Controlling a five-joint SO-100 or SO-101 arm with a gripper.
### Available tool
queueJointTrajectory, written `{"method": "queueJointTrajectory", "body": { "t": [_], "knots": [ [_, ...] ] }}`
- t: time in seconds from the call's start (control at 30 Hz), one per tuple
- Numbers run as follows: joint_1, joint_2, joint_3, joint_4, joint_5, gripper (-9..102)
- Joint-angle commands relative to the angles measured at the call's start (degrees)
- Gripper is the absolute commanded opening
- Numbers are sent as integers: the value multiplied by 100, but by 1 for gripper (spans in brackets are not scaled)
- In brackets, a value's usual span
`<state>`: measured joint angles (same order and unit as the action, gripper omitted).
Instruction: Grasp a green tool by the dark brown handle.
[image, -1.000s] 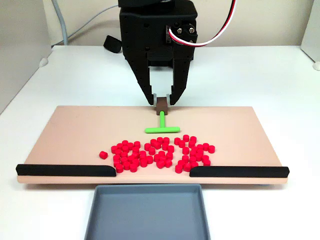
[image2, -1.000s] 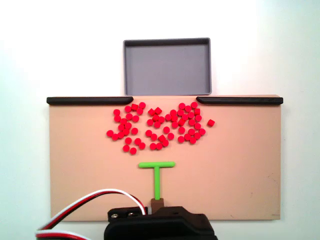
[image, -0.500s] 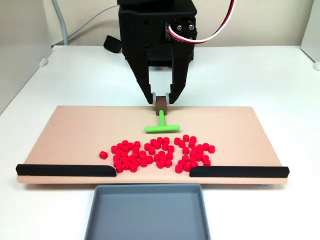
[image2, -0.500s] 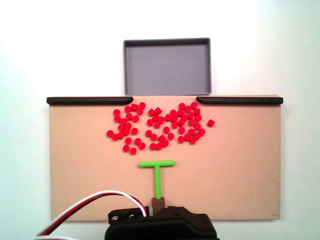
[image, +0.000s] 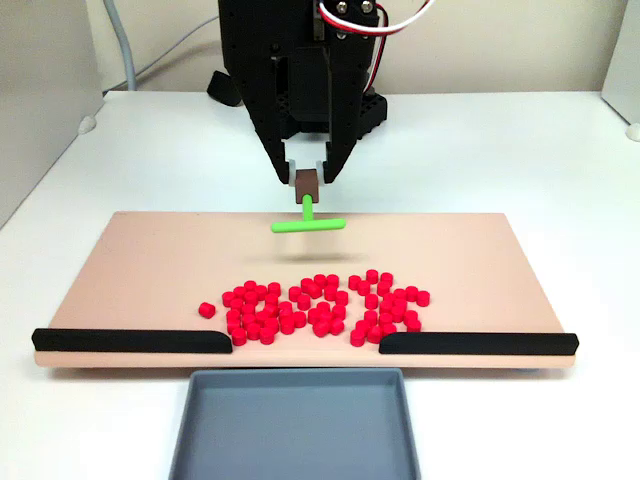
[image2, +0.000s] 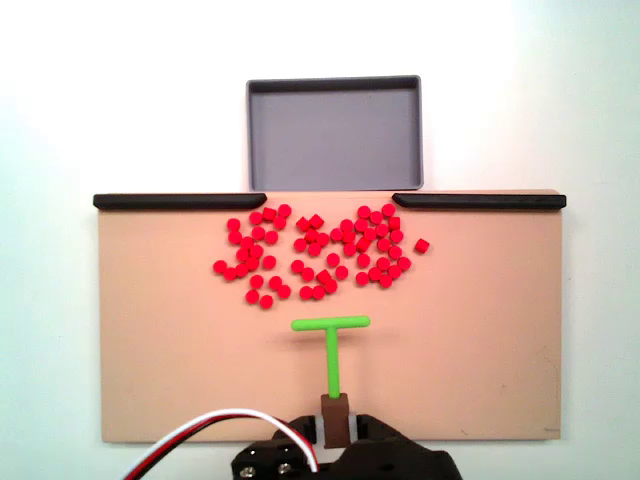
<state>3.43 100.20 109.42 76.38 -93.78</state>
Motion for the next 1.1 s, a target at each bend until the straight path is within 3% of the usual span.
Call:
{"method": "queueJointTrajectory", "body": {
  "t": [0.0, 0.47, 1.07],
  "knots": [
    [44, 299, -88, 0, -18, 0],
    [237, 826, -114, 448, -457, 0],
    [185, 281, -404, 633, -439, 0]
  ]
}}
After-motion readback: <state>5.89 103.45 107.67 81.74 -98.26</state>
